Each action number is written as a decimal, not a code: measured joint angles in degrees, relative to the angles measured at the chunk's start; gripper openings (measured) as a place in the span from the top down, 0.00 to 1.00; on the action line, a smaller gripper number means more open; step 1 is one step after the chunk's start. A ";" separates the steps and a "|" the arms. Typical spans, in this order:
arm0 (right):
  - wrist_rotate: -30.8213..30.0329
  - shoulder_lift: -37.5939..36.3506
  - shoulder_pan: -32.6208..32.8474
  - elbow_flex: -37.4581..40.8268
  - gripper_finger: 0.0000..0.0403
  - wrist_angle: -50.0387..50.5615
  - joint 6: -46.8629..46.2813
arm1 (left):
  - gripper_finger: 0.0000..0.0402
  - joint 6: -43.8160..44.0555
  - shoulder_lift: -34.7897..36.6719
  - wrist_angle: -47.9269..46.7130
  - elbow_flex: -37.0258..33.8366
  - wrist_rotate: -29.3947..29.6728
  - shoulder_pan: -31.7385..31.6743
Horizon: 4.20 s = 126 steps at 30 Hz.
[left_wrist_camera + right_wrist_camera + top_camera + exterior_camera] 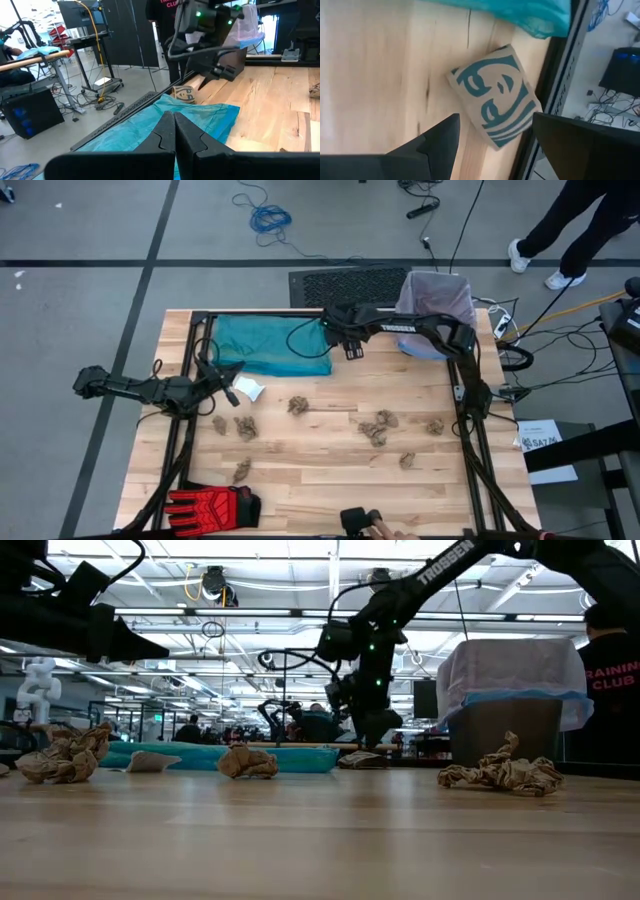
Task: Place trash/remove bag and relplace
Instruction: Put the brown paper into the trash bin, then put the brown napkin into the trash bin
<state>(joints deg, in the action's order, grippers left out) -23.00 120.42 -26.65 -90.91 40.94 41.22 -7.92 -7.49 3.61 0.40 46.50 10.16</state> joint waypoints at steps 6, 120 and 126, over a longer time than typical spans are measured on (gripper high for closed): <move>0.61 2.12 -1.52 0.00 0.40 -2.34 1.97 | 1.00 0.00 0.02 0.01 0.02 0.00 0.00; 27.77 -36.56 28.25 21.18 0.60 27.53 -68.73 | 1.00 0.00 0.02 0.01 0.02 0.00 0.01; 27.37 -36.56 28.74 25.54 0.56 23.21 -70.99 | 1.00 0.00 0.01 0.01 0.02 0.00 0.00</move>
<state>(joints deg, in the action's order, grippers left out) 4.37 83.85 2.08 -65.38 64.14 -29.77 -7.92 -7.48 3.62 0.42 46.50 10.16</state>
